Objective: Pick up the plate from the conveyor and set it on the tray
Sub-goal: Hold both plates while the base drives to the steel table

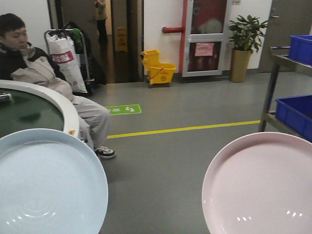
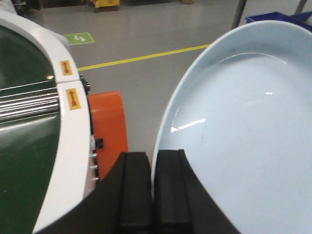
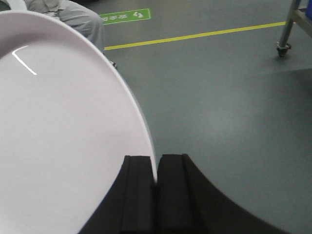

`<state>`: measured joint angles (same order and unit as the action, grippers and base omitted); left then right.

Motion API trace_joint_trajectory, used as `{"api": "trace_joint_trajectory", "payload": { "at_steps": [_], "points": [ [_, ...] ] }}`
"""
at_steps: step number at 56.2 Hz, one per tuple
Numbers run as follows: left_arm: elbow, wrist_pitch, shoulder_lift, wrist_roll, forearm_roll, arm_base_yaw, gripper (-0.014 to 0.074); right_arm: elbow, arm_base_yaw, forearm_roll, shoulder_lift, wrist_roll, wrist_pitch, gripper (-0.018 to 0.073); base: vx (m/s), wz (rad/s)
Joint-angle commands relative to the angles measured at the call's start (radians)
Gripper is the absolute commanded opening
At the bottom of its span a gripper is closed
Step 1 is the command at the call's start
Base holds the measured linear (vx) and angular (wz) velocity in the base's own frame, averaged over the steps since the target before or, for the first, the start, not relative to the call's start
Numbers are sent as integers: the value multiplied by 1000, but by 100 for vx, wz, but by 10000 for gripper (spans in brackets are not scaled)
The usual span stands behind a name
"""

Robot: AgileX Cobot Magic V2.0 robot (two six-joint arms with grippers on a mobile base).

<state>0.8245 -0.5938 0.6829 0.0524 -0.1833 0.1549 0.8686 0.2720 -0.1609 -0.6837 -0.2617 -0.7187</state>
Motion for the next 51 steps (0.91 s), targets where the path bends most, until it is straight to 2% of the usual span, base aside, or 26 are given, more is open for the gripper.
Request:
{"api": "trace_joint_trajectory", "payload": {
  "at_steps": [1, 24, 51],
  "points": [
    [30, 87, -1, -10, -14, 6, -6, 28, -4, -13, 1, -1, 86, -10, -3, -51],
    [30, 86, -1, -10, -14, 6, -6, 28, -4, -13, 1, -1, 86, -10, 7, -49],
    [30, 86, -1, -10, -14, 6, -6, 28, -4, -13, 1, -1, 86, -10, 25, -43]
  ]
}}
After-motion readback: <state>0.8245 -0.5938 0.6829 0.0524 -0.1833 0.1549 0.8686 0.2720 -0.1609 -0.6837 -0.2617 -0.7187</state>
